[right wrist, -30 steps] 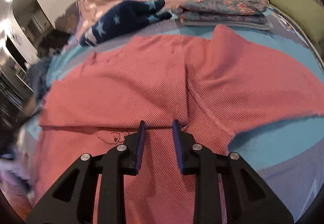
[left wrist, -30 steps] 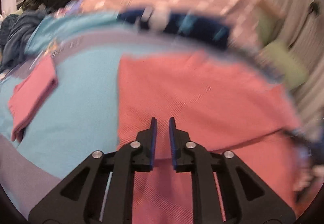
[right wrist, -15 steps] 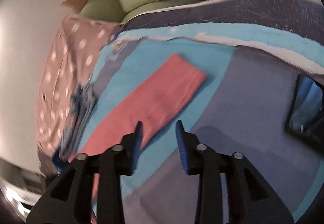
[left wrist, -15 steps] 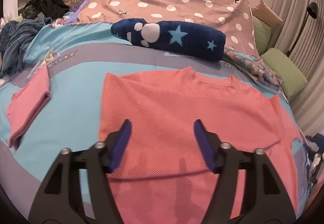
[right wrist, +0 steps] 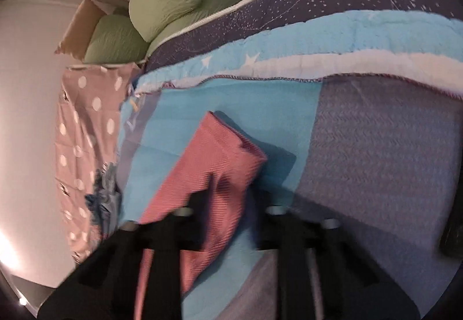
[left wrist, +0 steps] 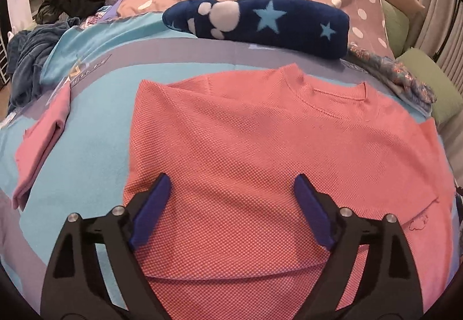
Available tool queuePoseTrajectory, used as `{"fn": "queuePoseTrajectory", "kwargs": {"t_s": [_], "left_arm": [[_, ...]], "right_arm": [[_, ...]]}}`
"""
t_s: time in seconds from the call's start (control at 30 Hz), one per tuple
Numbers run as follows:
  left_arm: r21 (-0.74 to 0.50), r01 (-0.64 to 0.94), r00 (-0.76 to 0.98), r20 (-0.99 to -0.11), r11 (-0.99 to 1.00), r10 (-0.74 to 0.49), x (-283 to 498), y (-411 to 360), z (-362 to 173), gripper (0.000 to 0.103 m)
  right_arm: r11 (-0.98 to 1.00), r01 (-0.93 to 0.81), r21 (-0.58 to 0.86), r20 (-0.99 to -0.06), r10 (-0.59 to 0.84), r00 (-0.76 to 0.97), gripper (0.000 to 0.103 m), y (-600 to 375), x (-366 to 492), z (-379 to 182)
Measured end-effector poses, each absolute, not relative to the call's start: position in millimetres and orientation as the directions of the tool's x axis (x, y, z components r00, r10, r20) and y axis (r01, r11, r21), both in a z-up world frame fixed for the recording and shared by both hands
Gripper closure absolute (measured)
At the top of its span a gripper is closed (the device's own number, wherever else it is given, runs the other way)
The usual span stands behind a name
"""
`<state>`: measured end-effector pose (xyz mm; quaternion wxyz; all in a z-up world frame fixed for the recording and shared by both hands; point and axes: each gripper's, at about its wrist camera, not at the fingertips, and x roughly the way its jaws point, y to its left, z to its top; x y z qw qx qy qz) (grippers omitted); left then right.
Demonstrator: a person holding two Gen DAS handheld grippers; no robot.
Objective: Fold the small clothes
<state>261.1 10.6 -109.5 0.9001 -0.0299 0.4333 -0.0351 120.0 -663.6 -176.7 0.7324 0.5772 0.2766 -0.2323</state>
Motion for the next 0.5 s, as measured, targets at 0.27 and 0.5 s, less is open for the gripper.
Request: {"fn": "queuePoseTrajectory", "kwargs": {"t_s": [0.27, 0.5], "left_arm": [[-0.159, 0.04, 0.636, -0.757, 0.986, -0.148, 258, 21, -109, 0.014], [-0.361, 0.054, 0.67, -0.678, 0.931, -0.302, 251, 48, -108, 0.015]], "right_arm": [[0.499, 0.333, 0.8, -0.474, 0.185, 0.861, 0.099, -566, 171, -80], [0.639, -0.034, 0.768, -0.389, 0.508, 0.768, 0.099, -370, 230, -19]]}}
